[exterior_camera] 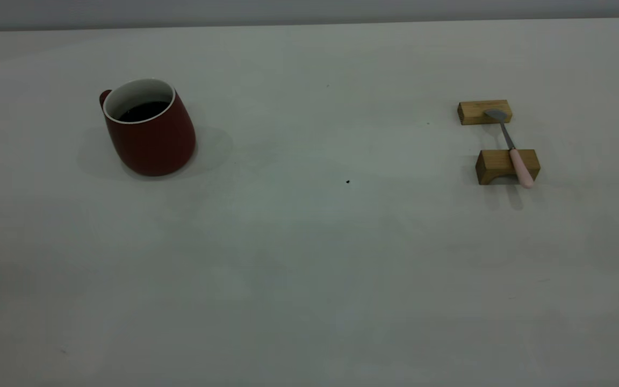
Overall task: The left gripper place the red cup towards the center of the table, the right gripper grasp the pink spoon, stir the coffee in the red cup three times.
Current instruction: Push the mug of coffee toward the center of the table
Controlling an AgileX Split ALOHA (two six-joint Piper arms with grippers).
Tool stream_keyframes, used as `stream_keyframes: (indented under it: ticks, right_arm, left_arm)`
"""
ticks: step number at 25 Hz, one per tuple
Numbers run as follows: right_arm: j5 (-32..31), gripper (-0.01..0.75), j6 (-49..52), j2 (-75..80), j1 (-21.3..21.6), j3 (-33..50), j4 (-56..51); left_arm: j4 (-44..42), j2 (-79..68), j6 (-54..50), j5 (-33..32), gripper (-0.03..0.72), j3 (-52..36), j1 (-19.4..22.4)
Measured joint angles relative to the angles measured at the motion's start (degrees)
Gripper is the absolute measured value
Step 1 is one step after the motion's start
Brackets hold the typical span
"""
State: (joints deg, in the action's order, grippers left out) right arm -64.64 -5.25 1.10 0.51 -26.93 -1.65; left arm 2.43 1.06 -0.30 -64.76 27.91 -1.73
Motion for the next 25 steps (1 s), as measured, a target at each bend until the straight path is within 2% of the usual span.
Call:
stream_keyframes:
  ticks: [7,18,25]
  right_arm:
    - [0.0,0.238,0.0,0.0,0.0,0.0,0.0]
    - [0.0,0.238,0.0,0.0,0.0,0.0,0.0]
    - [0.0,0.238,0.0,0.0,0.0,0.0,0.0]
  left_arm:
    - [-0.5,-5.2,-1.0,1.7,0.434,0.6,0.0]
    - [-2.7,-45.8,-2.7,25.2,0.434,7.8,0.0]
    - [-3.5,-71.6,-2.7,32.5,0.434,16.8,0.0]
